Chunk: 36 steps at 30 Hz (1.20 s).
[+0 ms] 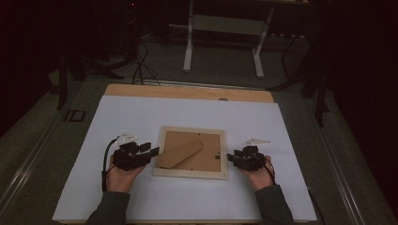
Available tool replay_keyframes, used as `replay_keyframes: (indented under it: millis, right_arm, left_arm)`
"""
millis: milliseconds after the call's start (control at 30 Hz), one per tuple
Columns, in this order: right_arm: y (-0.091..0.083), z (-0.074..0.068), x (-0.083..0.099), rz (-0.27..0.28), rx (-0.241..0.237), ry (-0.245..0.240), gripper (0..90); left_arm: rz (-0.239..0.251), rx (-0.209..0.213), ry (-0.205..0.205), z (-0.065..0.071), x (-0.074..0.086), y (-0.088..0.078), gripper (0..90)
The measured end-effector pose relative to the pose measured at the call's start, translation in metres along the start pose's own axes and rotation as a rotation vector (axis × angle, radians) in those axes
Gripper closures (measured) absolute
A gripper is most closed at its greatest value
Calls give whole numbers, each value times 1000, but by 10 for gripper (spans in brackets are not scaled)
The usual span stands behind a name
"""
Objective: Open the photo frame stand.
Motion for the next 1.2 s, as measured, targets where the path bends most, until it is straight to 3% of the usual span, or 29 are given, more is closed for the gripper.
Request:
replay_keyframes:
  millis: [133,233,400,500,833,933,1200]
  right_arm:
    - [-1,0,-1,4,-7,5,582]
    - [0,-1,-1,9,-14,5,571]
    - [1,-5,1,5,-36,6,554]
    - [3,-8,1,4,-45,-1,543]
    - [5,-15,1,-2,-62,-23,519]
    - [5,-15,1,-2,-63,-21,517]
    - [4,-14,1,-3,-65,-18,507]
  left_arm:
    - [-60,69,-2,8,6,19,465]
    - [-96,92,4,9,12,31,467]
    - [-138,132,-35,9,20,41,468]
    - [-153,178,-57,13,22,44,466]
    - [-178,206,-65,17,28,50,431]
    - [-185,225,-89,18,29,52,389]
    - [-226,227,-66,22,35,55,374]
Point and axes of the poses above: each handheld gripper's, and its own axes: y roughly forward along the jaws, x roughly out of its underside, z roughly to its right, the point moved 9 cm from there along y, roughly forward along the jaws, and after that the axes turned 11 degrees about z, right-handed, at the moved point
